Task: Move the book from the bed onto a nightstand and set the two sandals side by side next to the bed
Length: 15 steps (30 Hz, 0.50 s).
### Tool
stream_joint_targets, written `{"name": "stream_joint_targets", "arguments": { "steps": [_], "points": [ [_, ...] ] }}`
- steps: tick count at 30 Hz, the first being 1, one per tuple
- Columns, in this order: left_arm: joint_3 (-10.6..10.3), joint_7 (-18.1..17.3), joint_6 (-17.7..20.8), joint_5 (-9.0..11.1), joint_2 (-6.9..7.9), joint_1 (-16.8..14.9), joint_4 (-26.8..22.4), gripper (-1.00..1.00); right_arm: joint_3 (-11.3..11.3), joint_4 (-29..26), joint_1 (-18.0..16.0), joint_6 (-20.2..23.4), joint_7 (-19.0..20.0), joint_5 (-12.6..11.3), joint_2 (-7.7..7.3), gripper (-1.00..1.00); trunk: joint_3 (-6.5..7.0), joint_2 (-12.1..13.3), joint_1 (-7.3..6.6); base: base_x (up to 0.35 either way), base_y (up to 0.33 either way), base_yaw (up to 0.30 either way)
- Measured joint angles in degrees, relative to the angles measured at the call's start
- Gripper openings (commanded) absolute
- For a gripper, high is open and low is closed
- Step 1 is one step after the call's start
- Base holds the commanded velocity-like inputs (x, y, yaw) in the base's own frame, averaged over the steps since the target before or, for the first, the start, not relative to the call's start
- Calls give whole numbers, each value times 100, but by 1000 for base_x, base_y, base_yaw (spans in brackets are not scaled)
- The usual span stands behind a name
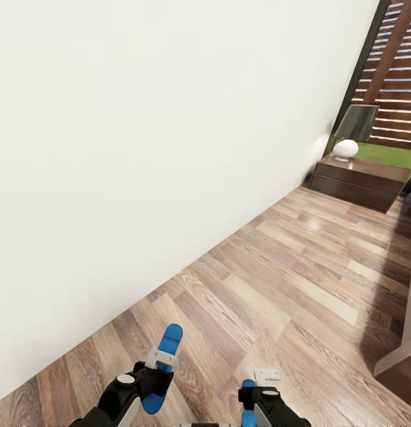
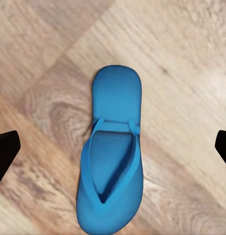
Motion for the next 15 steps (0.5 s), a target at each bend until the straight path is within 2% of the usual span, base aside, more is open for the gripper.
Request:
{"name": "stream_joint_targets", "arguments": {
  "steps": [15],
  "points": [
    [-3, 0, 0, -4, 0, 0, -5, -100, -6, 7, -104, 9, 0, -1, -1, 100, -333, -20, 39, 0, 0, 0]
  ]
}}
